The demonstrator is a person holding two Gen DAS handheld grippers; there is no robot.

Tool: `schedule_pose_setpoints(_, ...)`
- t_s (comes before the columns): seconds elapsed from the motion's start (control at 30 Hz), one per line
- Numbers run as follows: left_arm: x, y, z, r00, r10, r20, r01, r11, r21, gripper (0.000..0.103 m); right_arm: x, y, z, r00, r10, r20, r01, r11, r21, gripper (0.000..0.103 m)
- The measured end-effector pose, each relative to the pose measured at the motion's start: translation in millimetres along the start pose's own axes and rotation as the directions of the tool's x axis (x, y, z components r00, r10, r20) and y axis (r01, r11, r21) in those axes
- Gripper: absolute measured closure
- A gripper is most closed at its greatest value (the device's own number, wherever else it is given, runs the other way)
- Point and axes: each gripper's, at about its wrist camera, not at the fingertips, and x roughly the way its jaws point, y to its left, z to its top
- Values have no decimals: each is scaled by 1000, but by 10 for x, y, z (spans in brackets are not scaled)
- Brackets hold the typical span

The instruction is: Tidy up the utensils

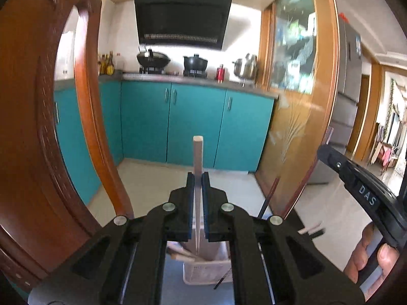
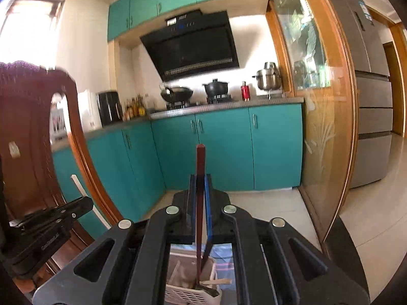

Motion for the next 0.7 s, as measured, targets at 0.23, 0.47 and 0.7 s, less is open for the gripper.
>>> schedule_pose_setpoints(0.23,162,122,-325,997,-19,-69,19,1000,-7,86,203,-62,-320,995,15,-98,-17,999,-27,95)
schedule_pose_setpoints(0.47,-357,463,-493,989,-93,116,106,989,-108,57,-41,-317,-324,994,0,-105,4,999,34,66)
schedule_pose_setpoints(0.7,-425,722,-1027,996,-34,80,46,987,-156,57,-69,-203,-31,984,37,-176,-25,997,69,66)
